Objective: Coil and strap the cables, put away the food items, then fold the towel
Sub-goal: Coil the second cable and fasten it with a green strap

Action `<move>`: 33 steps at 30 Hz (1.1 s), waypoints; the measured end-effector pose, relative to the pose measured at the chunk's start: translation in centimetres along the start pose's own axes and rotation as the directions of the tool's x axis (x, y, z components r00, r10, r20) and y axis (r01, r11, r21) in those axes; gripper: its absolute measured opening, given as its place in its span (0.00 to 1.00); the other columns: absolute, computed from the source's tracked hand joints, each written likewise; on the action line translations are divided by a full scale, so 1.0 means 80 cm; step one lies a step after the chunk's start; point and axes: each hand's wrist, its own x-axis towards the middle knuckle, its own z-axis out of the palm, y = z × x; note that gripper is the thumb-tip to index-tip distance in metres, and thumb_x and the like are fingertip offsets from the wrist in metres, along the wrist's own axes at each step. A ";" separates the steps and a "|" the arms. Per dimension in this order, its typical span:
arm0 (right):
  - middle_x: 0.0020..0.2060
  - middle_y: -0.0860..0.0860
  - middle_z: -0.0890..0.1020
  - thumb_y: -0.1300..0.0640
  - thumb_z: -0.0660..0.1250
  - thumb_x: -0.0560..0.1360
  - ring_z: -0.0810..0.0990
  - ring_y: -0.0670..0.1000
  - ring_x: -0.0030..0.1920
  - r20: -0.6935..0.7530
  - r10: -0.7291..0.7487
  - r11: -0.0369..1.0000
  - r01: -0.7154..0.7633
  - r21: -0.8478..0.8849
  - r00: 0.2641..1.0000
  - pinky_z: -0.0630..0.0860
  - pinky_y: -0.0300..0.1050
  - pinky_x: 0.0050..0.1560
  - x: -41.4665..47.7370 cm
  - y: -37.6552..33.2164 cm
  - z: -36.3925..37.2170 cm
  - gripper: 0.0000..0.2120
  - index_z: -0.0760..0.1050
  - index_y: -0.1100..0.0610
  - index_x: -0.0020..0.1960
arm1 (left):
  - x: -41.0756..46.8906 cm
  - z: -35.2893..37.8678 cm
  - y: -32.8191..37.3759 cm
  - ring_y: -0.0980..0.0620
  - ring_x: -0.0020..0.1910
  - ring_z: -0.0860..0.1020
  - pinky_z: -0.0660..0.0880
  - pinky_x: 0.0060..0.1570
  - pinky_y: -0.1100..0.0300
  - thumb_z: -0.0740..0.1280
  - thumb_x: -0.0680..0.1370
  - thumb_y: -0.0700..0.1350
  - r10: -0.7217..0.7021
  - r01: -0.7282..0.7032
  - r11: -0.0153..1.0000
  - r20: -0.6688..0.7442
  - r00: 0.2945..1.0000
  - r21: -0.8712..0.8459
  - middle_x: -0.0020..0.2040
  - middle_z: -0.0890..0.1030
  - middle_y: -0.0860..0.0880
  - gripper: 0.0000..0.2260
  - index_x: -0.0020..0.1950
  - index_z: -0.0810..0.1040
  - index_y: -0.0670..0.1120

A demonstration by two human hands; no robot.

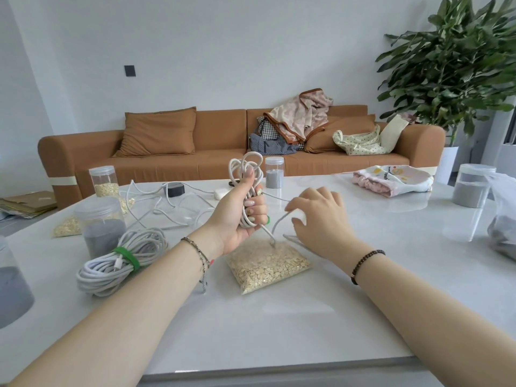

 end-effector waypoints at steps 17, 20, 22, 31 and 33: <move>0.23 0.49 0.67 0.49 0.69 0.77 0.65 0.50 0.24 0.275 -0.014 0.339 -0.254 0.906 0.961 0.65 0.39 0.26 0.001 -0.035 -0.027 0.22 0.63 0.57 0.32 | 0.010 -0.017 0.027 0.59 0.23 0.61 0.61 0.26 0.69 0.64 0.81 0.58 0.233 -0.282 0.936 -0.230 0.945 -0.211 0.25 0.62 0.54 0.19 0.38 0.69 0.47; 0.27 0.50 0.65 0.45 0.68 0.78 0.62 0.49 0.28 0.201 0.007 0.518 -0.175 0.838 0.980 0.61 0.40 0.31 0.002 -0.026 -0.020 0.22 0.69 0.57 0.32 | 0.010 -0.021 0.029 0.58 0.23 0.60 0.59 0.26 0.68 0.64 0.82 0.58 0.225 -0.279 0.943 -0.269 0.937 -0.184 0.25 0.62 0.54 0.18 0.38 0.69 0.47; 0.26 0.49 0.66 0.42 0.67 0.79 0.63 0.50 0.30 0.233 -0.018 0.604 -0.175 0.777 0.972 0.61 0.44 0.36 0.002 -0.021 -0.017 0.18 0.81 0.52 0.37 | 0.009 -0.020 0.029 0.58 0.24 0.61 0.62 0.26 0.68 0.64 0.82 0.57 0.191 -0.235 0.953 -0.223 0.956 -0.189 0.26 0.62 0.54 0.19 0.37 0.68 0.47; 0.35 0.45 0.82 0.42 0.60 0.81 0.79 0.51 0.39 0.034 -0.198 0.980 0.196 0.040 0.980 0.73 0.45 0.36 0.003 -0.002 -0.011 0.16 0.83 0.46 0.46 | 0.001 -0.001 0.013 0.48 0.51 0.82 0.74 0.66 0.52 0.65 0.77 0.57 0.019 -0.028 0.992 0.074 0.997 0.123 0.30 0.70 0.50 0.16 0.38 0.72 0.46; 0.29 0.46 0.79 0.44 0.59 0.80 0.76 0.53 0.33 -0.097 -0.304 0.952 0.306 0.002 0.948 0.66 0.42 0.31 0.006 0.000 -0.010 0.17 0.83 0.47 0.41 | 0.002 -0.001 0.009 0.50 0.52 0.81 0.76 0.65 0.50 0.64 0.79 0.57 0.012 -0.019 0.980 0.036 0.999 0.197 0.36 0.75 0.49 0.16 0.39 0.74 0.46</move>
